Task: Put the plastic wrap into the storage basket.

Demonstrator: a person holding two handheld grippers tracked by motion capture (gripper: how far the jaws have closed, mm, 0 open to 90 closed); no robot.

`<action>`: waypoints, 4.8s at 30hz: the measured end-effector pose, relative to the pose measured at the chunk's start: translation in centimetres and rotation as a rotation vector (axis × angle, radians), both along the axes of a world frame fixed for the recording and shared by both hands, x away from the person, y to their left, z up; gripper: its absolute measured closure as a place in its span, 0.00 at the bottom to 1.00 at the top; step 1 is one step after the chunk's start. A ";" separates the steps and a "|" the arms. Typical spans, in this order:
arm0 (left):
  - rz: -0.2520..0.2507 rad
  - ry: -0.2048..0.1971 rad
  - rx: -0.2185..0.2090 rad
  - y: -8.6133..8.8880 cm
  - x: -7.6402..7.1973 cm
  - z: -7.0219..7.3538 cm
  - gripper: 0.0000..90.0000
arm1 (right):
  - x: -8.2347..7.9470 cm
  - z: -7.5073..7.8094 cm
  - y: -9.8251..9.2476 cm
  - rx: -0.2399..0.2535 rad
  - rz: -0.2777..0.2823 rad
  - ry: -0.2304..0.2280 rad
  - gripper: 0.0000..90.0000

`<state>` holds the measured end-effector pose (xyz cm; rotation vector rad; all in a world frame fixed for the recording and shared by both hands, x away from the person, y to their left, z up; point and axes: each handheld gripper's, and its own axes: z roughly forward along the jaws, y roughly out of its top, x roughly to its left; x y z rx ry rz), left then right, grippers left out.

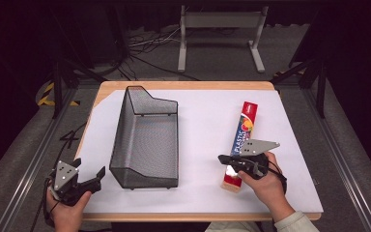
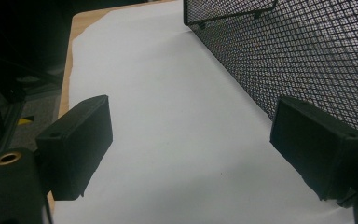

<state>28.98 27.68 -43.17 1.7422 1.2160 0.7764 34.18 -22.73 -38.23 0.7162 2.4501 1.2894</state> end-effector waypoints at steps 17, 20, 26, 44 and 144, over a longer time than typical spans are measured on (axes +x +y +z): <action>0.002 0.002 0.001 0.1 0.0 0.0 0.15 | 0.4 -1.7 2.0 -0.156 0.012 0.121 1.00; 0.001 0.001 -0.002 0.1 0.0 -0.1 0.15 | 0.4 -1.9 2.4 -0.189 0.016 0.154 1.00; -0.004 0.006 0.003 0.0 0.1 -0.1 0.15 | 0.0 -2.2 3.5 -0.257 0.035 0.194 1.00; -0.005 0.006 -0.004 -0.1 0.4 -0.1 0.15 | -0.4 -1.9 2.8 -0.352 0.017 0.271 1.00; -0.022 0.017 0.019 -1.2 1.7 -0.4 0.14 | 8.8 -1.2 -9.3 -0.257 -0.694 0.404 0.11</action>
